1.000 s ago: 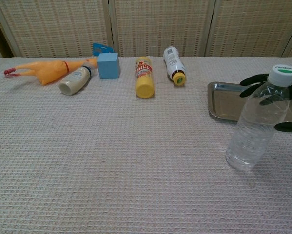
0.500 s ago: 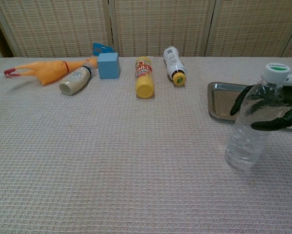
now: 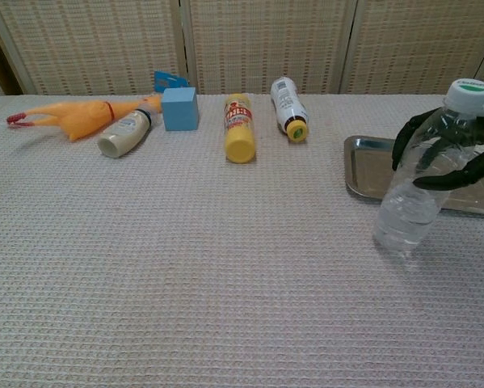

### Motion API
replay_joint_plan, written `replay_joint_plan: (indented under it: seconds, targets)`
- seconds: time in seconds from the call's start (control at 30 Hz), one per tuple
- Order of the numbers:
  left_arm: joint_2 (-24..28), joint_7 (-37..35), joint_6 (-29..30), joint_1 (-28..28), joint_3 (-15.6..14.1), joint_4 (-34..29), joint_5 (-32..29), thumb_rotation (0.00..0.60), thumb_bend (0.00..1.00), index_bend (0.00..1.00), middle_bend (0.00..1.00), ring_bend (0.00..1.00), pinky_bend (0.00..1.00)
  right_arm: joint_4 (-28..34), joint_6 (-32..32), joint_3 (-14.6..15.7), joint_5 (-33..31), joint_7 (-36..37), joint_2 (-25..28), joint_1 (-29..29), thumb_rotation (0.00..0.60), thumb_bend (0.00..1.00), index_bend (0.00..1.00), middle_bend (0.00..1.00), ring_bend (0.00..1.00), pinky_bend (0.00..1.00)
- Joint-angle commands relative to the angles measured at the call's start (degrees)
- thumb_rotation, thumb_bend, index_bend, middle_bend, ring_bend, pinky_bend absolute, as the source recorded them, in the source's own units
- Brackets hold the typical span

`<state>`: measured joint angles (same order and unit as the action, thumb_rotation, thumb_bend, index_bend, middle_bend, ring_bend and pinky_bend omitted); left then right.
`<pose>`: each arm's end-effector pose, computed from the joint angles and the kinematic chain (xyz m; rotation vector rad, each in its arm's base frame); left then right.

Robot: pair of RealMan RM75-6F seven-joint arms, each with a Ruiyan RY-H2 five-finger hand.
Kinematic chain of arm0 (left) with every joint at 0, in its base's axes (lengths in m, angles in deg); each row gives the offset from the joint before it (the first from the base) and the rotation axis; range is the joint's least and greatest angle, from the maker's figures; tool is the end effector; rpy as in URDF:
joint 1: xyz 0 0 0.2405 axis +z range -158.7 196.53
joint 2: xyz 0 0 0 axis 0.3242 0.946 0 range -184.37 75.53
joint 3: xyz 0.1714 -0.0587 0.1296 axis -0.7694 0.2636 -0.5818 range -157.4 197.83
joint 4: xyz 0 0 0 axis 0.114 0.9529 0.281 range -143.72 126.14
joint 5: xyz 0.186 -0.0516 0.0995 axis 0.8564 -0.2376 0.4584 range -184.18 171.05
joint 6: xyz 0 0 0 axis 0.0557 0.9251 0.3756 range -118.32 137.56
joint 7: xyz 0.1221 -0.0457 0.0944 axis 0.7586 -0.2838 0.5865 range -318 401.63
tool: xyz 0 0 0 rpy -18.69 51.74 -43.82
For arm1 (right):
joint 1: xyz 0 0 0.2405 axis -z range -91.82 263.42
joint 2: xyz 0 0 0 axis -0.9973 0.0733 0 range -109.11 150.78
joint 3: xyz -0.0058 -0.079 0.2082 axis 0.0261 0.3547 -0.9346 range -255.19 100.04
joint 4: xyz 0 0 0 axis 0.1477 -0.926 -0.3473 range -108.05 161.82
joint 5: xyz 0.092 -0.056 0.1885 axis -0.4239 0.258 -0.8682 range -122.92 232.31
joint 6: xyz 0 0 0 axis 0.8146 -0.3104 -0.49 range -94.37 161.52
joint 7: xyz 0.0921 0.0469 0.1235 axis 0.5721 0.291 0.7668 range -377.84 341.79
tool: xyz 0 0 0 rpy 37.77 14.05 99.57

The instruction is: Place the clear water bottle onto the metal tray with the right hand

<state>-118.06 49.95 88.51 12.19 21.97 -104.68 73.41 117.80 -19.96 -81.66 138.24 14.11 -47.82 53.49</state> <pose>-0.2888 0.1983 0.1209 -1.4286 -0.9565 -0.7369 -0.1956 -0.3020 0.0429 1.6938 -1.5542 1.1557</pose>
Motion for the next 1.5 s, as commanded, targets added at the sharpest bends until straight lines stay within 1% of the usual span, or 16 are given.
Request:
replay_joint_plan:
  seconds: [0.03,0.17,0.27,0.33,0.4,0.47,0.53,0.6,0.7,0.9,1.0,1.07,1.13,1.27,1.4,1.5]
  targets:
    - [0.0,0.23,-0.2,-0.09,-0.15,-0.07,0.12,0.6,0.5,0.28,0.19,0.12,0.32,0.76,-7.67,-5.46,-3.22,-9.5,0.31,0.72,0.6,0.04,0.68,0.5,0.2,0.34]
    - [0.04,0.54,-0.47,-0.17,-0.32,-0.1,0.09,0.6,0.5,0.28,0.19,0.12,0.32,-0.79,-15.94,-9.58,-8.78,-26.61,-3.27,1.55,0.6,0.04,0.69,0.5,0.21,0.35]
    - [0.04,1.04,-0.9,-0.3,-0.41,-0.41,-0.24,0.6,0.5,0.28,0.19,0.12,0.32,-6.78,-24.18,-11.16,-9.31,-41.86,-8.68,1.51,0.6,0.04,0.7,0.5,0.21,0.35]
    - [0.09,1.14,-1.19,-0.39,-0.51,-0.53,-0.3,0.6,0.5,0.28,0.19,0.12,0.32,-9.66,-26.53,-10.94,-8.61,-45.65,-11.21,1.52,0.6,0.04,0.71,0.5,0.21,0.36]
    - [0.15,1.48,-1.45,-0.49,-0.61,-0.57,-0.39,0.6,0.5,0.28,0.19,0.12,0.32,-9.24,-24.77,-10.19,-9.1,-43.26,-11.9,1.81,0.6,0.04,0.71,0.51,0.22,0.36]
    - [0.13,1.54,-1.57,-0.52,-0.61,-0.67,-0.55,0.6,0.5,0.28,0.19,0.12,0.32,-5.71,-19.84,-9.6,-10.61,-36.31,-10.17,2.04,0.6,0.04,0.71,0.51,0.22,0.37]
    - [0.2,1.51,-1.69,-0.55,-0.68,-0.75,-0.57,0.6,0.5,0.28,0.19,0.12,0.32,-0.13,-11.64,-9.52,-12.49,-23.81,-6.12,1.95,0.6,0.04,0.72,0.51,0.23,0.38]
    - [0.31,1.63,-1.74,-0.57,-0.74,-0.73,-0.56,0.6,0.5,0.28,0.19,0.12,0.32,3.9,-3.37,-10.2,-12.32,-7.42,-1.73,1.58,0.6,0.04,0.72,0.52,0.23,0.38]
    - [0.39,1.54,-1.78,-0.55,-0.69,-0.94,-0.84,0.6,0.5,0.28,0.19,0.12,0.32,4.98,4.4,-11.0,-8.03,14.05,2.47,1.16,0.6,0.04,0.73,0.52,0.23,0.38]
    - [0.46,1.91,-2.1,-0.66,-0.78,-1.18,-1.15,0.6,0.5,0.28,0.19,0.12,0.32,1.41,7.04,-9.11,3.14,41.21,5.19,0.09,0.6,0.04,0.73,0.52,0.23,0.4]
    - [0.57,2.11,-2.18,-0.68,-0.9,-1.23,-1.1,0.6,0.5,0.28,0.19,0.12,0.32,-1.68,6.44,-7.37,7.12,46.34,5.83,-0.91,0.6,0.04,0.73,0.52,0.23,0.4]
    - [0.54,2.22,-2.2,-0.69,-0.88,-1.28,-1.25,0.6,0.5,0.28,0.19,0.12,0.32,-4.15,5.18,-6.99,7.08,41.78,5.03,-0.82,0.6,0.04,0.73,0.52,0.23,0.4]
    - [0.55,2.12,-2.35,-0.73,-0.87,-1.41,-1.43,0.6,0.5,0.28,0.19,0.12,0.32,-6.47,3.32,-7.65,3.74,29.73,3.07,0.01,0.6,0.04,0.73,0.52,0.23,0.4]
    - [0.66,2.44,-2.59,-0.79,-0.97,-1.5,-1.6,0.6,0.5,0.28,0.19,0.12,0.32,-8.91,-4.26,-9.96,-6.41,-0.71,-3.22,2.32,0.6,0.04,0.73,0.52,0.23,0.41]
    - [0.69,2.48,-2.69,-0.83,-1.01,-1.62,-1.72,0.6,0.5,0.28,0.19,0.12,0.32,-10.29,-11.46,-10.78,-11.74,-21.92,-8.01,3.11,0.6,0.04,0.73,0.52,0.23,0.41]
    - [0.65,2.66,-2.73,-0.85,-1.04,-1.72,-1.8,0.6,0.5,0.28,0.19,0.12,0.32,-11.72,-16.07,-10.76,-12.79,-32.85,-10.93,3.28,0.6,0.04,0.73,0.52,0.23,0.41]
